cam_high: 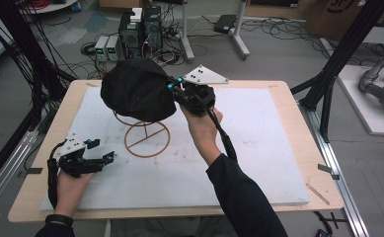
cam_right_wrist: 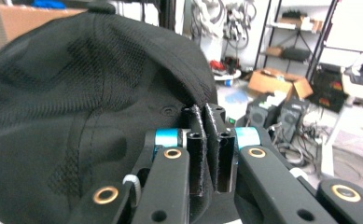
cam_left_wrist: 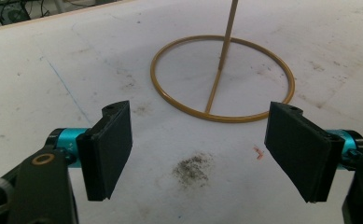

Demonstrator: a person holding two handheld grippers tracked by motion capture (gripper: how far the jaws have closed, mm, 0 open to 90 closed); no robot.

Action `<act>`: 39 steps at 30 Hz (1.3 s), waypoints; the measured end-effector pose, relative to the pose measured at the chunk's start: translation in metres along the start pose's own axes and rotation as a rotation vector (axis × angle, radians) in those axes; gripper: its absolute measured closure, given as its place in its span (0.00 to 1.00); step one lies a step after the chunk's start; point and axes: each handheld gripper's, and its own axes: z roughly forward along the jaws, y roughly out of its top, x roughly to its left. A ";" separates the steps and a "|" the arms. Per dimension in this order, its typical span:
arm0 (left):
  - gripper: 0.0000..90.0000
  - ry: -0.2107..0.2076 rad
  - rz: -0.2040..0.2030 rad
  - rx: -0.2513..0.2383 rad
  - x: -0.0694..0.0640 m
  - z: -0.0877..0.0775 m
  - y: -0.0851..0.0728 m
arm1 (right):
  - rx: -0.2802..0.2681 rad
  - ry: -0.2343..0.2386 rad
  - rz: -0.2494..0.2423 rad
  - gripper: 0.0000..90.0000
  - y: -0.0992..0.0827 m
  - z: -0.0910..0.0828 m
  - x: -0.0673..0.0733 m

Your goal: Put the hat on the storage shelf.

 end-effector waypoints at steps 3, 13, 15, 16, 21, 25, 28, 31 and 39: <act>0.26 0.000 0.000 0.002 0.000 0.000 0.000 | 0.004 -0.001 -0.003 0.97 -0.005 0.001 -0.001; 0.26 0.001 0.000 0.008 0.000 0.001 0.000 | 0.053 0.004 -0.050 0.95 -0.013 0.001 0.001; 0.26 -0.001 -0.001 0.008 0.000 0.001 0.000 | 0.058 0.006 -0.061 0.94 -0.013 0.001 0.002; 0.26 -0.001 -0.001 0.009 0.000 0.001 -0.001 | 0.065 0.005 -0.067 0.93 -0.013 0.001 0.003; 0.26 -0.001 -0.002 0.010 0.000 0.001 0.000 | 0.094 -0.005 -0.050 0.93 -0.014 0.001 0.000; 0.26 -0.004 0.000 0.010 0.000 0.001 -0.001 | 0.102 -0.006 -0.067 0.89 -0.015 0.000 -0.001; 0.26 -0.003 0.000 0.010 0.000 0.001 0.000 | 0.093 -0.006 -0.076 0.88 -0.016 -0.002 0.000; 0.26 -0.001 -0.003 0.005 0.000 0.001 0.000 | 0.089 -0.018 -0.100 0.81 -0.019 -0.008 0.000; 0.26 -0.001 0.000 -0.007 0.000 0.000 0.000 | 0.091 -0.019 -0.049 0.66 -0.031 -0.035 -0.021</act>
